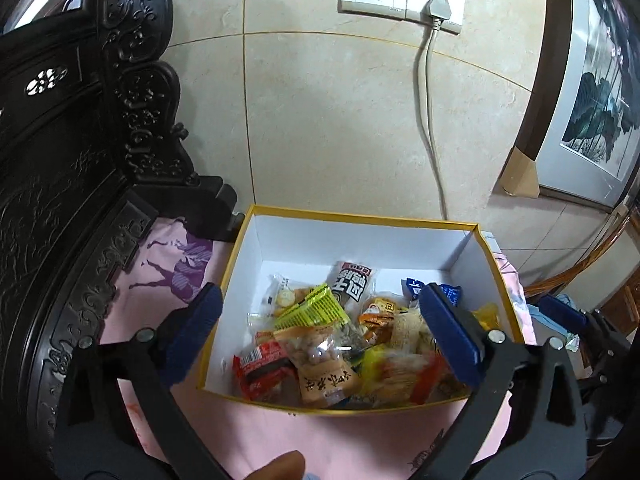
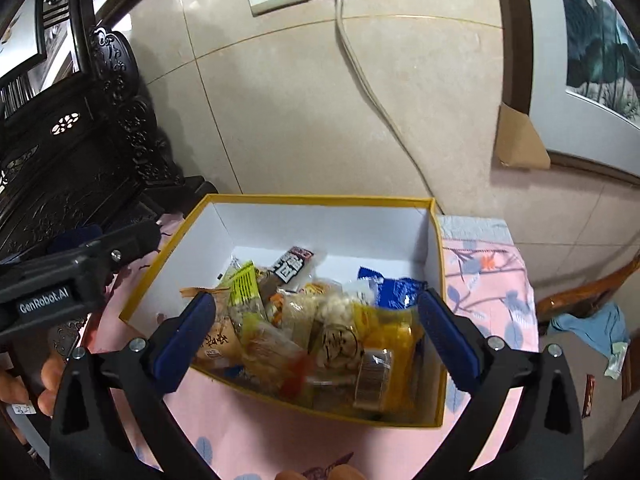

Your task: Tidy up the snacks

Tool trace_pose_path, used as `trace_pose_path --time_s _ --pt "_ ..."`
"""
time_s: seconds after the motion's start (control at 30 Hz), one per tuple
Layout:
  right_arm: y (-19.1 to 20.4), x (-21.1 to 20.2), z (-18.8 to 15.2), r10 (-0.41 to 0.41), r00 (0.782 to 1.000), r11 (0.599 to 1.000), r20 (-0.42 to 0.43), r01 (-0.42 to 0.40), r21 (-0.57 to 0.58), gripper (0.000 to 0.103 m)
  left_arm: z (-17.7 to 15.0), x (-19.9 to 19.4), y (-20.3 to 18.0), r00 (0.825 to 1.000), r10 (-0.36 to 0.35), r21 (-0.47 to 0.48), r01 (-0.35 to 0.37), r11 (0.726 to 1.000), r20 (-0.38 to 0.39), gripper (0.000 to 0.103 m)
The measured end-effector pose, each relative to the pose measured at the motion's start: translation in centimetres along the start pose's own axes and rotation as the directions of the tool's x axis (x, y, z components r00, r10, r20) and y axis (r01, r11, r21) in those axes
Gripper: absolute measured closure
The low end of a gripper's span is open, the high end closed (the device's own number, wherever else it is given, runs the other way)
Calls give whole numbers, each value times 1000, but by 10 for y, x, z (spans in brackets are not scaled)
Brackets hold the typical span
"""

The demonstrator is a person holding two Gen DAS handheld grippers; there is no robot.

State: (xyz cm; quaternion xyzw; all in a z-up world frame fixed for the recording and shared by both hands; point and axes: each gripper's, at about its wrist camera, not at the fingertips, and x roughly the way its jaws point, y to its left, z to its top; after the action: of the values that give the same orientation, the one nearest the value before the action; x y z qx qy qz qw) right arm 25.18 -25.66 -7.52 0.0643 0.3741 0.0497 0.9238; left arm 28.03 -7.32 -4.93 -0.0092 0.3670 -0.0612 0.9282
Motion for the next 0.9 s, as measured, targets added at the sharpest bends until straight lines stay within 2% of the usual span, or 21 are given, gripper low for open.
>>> trace_pose_path --time_s 0.33,0.9 --pt "0 -17 -13 -38 999 999 -21 38 -12 1 -14 -16 3 1000 6 6 -6 1000 -22 2" --pt "12 -43 -24 -41 999 998 -3 41 -39 1 -28 -40 2 1000 9 16 -8 1000 -24 2"
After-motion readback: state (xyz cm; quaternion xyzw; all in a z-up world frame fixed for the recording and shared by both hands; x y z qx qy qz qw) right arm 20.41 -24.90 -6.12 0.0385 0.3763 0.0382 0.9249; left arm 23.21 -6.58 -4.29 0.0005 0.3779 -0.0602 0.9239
